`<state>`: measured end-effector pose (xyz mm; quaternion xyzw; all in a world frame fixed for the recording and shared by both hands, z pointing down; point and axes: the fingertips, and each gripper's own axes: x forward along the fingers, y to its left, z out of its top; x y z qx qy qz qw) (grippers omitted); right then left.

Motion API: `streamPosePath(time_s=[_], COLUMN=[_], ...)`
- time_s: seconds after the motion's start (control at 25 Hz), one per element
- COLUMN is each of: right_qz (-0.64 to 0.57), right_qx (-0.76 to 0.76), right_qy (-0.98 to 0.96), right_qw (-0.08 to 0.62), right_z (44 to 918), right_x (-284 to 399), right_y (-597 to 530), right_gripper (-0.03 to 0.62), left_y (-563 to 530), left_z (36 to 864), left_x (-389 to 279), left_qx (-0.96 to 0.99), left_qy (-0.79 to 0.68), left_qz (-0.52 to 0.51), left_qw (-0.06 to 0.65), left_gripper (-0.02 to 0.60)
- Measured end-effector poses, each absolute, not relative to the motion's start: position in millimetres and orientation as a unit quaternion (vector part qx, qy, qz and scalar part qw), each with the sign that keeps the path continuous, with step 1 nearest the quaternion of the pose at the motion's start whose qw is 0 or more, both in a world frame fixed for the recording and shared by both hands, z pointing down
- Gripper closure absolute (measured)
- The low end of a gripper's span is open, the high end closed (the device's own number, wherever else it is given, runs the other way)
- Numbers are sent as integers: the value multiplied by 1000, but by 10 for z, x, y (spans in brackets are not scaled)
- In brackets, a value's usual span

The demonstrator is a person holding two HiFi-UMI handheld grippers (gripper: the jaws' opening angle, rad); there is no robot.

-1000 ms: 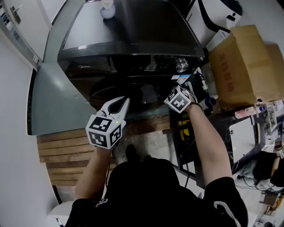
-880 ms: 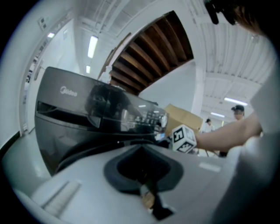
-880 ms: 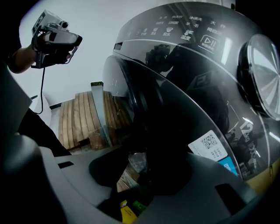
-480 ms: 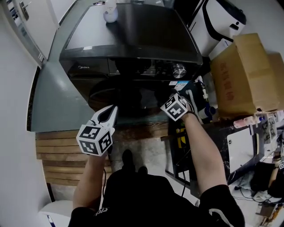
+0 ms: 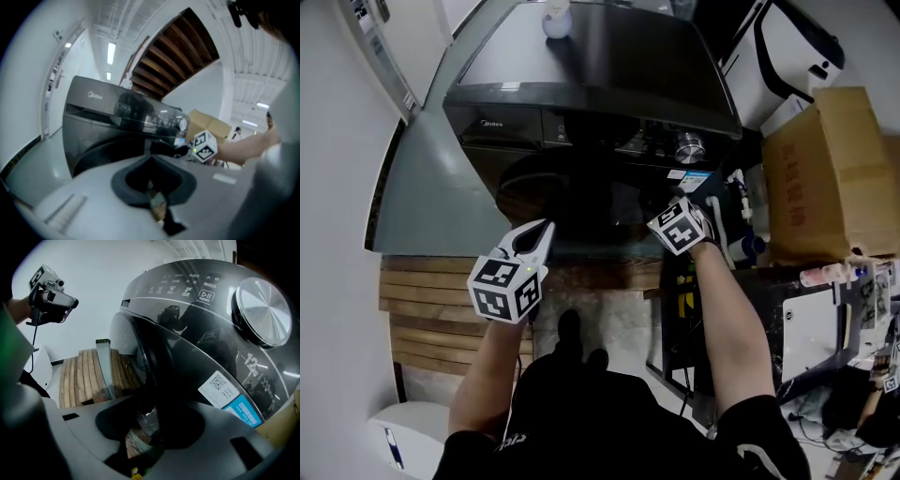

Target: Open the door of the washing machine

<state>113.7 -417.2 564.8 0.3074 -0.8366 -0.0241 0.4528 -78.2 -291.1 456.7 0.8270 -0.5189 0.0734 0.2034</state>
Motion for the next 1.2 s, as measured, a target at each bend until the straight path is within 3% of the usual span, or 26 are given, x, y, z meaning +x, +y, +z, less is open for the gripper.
streamPosePath(time_s=[0.4,0.76,1.04,1.2], right_qz=[-14,9,75,141], right_qx=[265,318,343,335], right_qy=[-868,-867,-881,-895], right_qw=[421,383,317,258], right_z=[5676,5693,5661,5628], right_x=[1093,982,862,780], right_y=[-3695,-3080,-2578,-2265], right_gripper=[459,456,470,491], left_y=[-2928,-2632,-2316,-2133], left_z=[4575,4586,4721,4781], left_x=[-574,-303,-280,-300], left_qx=[829,826,809,802], left_qy=[-519,-528,-542,-549], left_qz=[79,80,74,69], left_qw=[194,181,215,226], left_gripper=[574,565,393,359])
